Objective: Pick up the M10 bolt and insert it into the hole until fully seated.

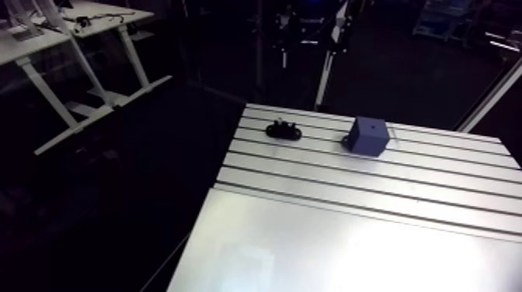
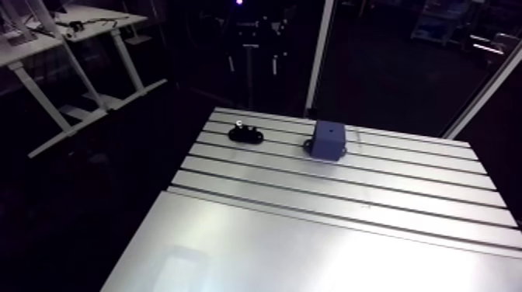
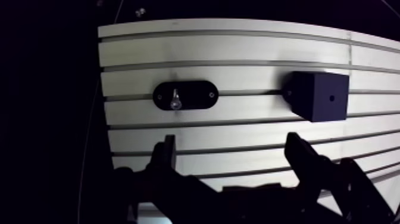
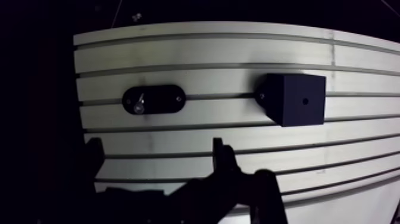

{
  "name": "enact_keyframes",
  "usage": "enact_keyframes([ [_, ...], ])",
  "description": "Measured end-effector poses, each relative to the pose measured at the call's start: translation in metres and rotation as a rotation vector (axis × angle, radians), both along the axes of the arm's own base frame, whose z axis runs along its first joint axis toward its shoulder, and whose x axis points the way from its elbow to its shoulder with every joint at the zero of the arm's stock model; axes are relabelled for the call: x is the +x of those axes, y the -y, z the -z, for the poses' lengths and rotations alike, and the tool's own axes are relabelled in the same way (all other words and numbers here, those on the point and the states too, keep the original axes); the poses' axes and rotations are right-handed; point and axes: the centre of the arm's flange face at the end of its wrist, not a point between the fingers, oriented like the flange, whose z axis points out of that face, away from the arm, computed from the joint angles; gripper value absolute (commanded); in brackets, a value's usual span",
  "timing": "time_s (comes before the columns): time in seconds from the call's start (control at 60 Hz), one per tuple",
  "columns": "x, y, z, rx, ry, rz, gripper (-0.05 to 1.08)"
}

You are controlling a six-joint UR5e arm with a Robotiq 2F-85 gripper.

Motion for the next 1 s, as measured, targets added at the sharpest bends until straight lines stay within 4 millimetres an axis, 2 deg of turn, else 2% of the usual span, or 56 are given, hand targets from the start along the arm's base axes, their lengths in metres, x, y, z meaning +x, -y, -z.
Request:
enact_keyframes([
  [0.333, -0.003, 0.014, 0.038, 0.003, 0.014, -0.017, 0.06],
  [0.667, -0.005, 0.03, 0.063, 0.006, 0.024, -0.044, 0.31],
  [1.0, -0.008, 0.039, 0.079, 0.007, 0.032, -0.063, 0.44],
])
